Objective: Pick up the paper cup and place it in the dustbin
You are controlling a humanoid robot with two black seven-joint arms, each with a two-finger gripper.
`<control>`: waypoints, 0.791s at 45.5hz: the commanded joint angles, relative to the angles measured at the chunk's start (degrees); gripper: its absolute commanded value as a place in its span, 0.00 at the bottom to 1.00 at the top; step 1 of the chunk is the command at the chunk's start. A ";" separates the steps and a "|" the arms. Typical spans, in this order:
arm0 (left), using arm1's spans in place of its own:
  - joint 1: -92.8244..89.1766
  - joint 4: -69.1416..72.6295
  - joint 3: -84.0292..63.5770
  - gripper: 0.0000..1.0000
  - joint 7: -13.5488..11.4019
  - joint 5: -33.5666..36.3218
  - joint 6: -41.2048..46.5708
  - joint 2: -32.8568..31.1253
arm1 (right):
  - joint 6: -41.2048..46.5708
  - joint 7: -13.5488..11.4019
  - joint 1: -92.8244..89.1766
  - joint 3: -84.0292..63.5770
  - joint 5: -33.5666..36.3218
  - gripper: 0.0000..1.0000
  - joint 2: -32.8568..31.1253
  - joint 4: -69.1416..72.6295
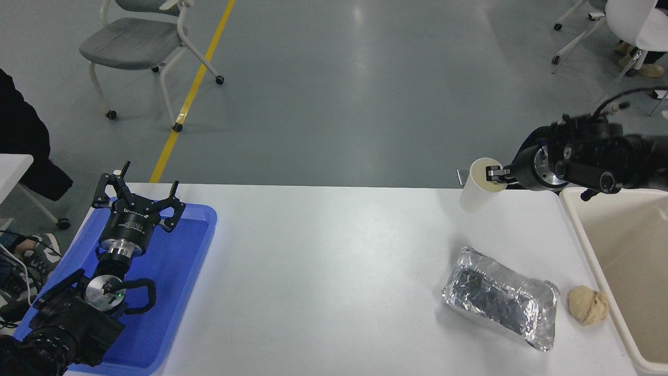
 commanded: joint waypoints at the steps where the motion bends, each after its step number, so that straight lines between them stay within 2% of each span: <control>1: 0.08 -0.01 0.00 1.00 0.00 0.02 0.00 0.12 | 7.98 -0.84 15.63 -4.84 0.01 0.00 -2.52 7.39; 22: 0.08 -0.01 0.00 1.00 0.00 0.02 0.00 0.12 | 9.30 -1.02 19.59 -10.55 -0.25 0.00 -3.31 6.96; 29: 0.08 -0.01 0.00 1.00 0.00 0.02 0.00 0.12 | 9.30 -0.93 19.50 -14.94 -0.69 0.00 -8.66 5.03; 36: 0.08 0.17 0.00 1.00 -0.09 0.02 0.00 0.12 | 9.12 -0.23 16.35 -16.53 -2.62 0.00 -17.80 0.28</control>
